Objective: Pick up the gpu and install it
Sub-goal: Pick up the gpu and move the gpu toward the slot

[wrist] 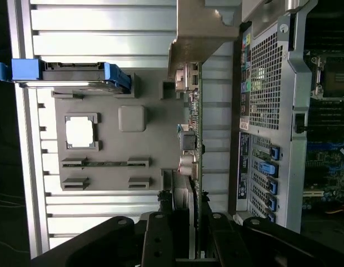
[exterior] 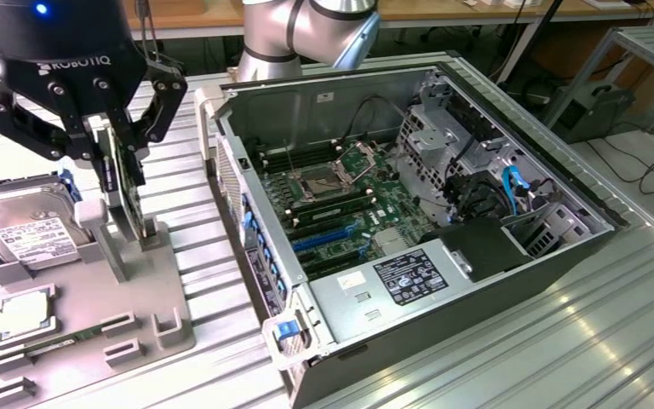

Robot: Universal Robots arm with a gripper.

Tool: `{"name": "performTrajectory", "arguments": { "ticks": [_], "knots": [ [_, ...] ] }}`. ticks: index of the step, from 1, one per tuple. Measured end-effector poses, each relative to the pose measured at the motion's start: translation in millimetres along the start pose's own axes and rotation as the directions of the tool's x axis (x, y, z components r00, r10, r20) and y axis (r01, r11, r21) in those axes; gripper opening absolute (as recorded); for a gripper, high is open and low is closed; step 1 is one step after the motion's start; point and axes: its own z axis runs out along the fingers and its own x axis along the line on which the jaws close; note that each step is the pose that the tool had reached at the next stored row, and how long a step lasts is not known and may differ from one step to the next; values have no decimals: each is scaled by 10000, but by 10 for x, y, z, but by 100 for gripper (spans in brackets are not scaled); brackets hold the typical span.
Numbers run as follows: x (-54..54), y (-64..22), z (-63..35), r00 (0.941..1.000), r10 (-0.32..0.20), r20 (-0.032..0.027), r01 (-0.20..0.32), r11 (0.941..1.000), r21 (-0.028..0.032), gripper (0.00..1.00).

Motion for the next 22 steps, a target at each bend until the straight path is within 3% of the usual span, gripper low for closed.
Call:
{"name": "performTrajectory", "arguments": {
  "ticks": [8, 22],
  "knots": [
    [-4, 0, -2, 10000, 0, -2, 0, 10000, 0, 28],
    [-115, 1, 3, 10000, 0, -1, 0, 10000, 0, 28]
  ]
}}
